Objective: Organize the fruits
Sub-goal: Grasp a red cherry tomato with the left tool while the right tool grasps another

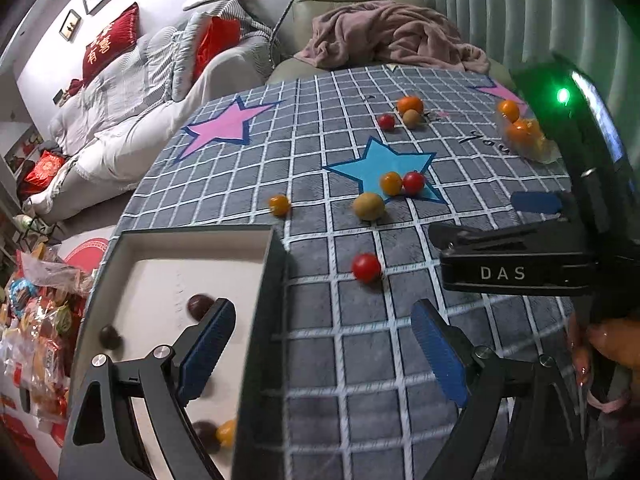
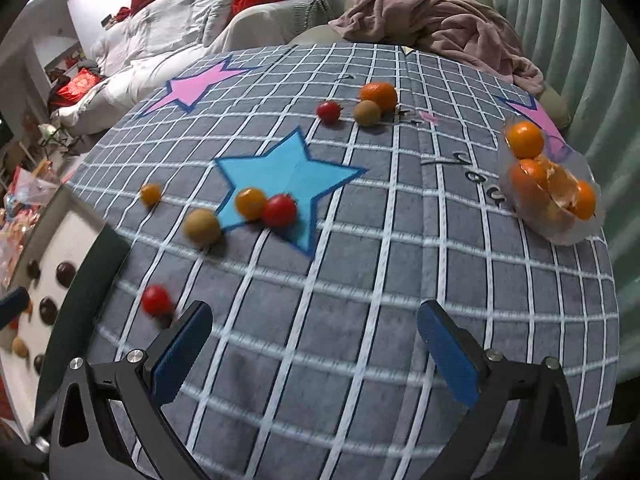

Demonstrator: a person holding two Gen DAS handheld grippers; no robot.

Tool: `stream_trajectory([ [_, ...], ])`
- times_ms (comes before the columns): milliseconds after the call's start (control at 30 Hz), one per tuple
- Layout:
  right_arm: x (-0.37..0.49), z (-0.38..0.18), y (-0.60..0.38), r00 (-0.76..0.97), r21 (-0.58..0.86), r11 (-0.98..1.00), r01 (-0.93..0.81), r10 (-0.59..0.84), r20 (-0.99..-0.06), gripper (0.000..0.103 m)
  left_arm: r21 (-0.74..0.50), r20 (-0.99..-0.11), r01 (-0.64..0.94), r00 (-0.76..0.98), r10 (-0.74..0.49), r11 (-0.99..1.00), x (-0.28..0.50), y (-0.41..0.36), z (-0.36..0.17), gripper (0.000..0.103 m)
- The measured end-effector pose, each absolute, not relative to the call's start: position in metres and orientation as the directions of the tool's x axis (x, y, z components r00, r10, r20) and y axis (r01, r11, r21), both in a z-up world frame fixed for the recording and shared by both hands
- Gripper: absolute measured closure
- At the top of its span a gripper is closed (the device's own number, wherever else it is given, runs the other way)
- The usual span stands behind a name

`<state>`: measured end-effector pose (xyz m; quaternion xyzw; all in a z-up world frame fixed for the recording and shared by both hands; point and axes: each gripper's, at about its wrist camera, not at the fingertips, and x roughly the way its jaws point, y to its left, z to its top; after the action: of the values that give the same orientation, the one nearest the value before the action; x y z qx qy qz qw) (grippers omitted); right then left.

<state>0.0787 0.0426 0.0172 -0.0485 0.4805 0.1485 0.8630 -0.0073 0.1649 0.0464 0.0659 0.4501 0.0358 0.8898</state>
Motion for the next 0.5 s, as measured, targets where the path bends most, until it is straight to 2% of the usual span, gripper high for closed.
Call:
stream_trajectory([
  [133, 0.091, 0.012, 0.051, 0.505, 0.040, 0.938, -0.343, 0.220, -0.835, 0.005, 0.159, -0.799, -0.011, 0.586, 0.135, 0.987, 0.008, 0.160, 0.034, 0.013],
  [200, 0.096, 0.009, 0.055, 0.502, 0.036, 0.931, -0.362, 0.227, -0.834, 0.011, 0.174, -0.796, -0.006, 0.588, 0.145, 0.985, 0.013, 0.155, 0.029, 0.013],
  [233, 0.099, 0.007, 0.057, 0.499, 0.034, 0.928, -0.370, 0.229, -0.836, 0.019, 0.182, -0.795, -0.001, 0.589, 0.148, 0.983, 0.015, 0.153, 0.026, 0.013],
  [267, 0.100, 0.006, 0.059, 0.509, 0.017, 0.926, -0.376, 0.222, -0.832, 0.022, 0.186, -0.793, 0.004, 0.591, 0.148, 0.982, 0.017, 0.151, 0.025, 0.013],
  [400, 0.106, 0.006, 0.068, 0.514, -0.003, 0.903, -0.431, 0.242, -0.823, 0.026, 0.200, -0.785, 0.020, 0.601, 0.148, 0.980, 0.027, 0.146, 0.018, 0.013],
  [433, 0.107, 0.005, 0.071, 0.517, -0.013, 0.896, -0.443, 0.244, -0.820, 0.026, 0.200, -0.786, 0.021, 0.600, 0.147, 0.980, 0.030, 0.145, 0.016, 0.016],
  [467, 0.109, 0.005, 0.074, 0.521, -0.018, 0.892, -0.452, 0.247, -0.817, 0.026, 0.200, -0.789, 0.024, 0.597, 0.146, 0.980, 0.032, 0.144, 0.014, 0.027],
  [500, 0.110, 0.004, 0.075, 0.523, -0.021, 0.888, -0.459, 0.252, -0.814, 0.026, 0.198, -0.799, 0.031, 0.584, 0.143, 0.980, 0.035, 0.144, 0.011, 0.030],
])
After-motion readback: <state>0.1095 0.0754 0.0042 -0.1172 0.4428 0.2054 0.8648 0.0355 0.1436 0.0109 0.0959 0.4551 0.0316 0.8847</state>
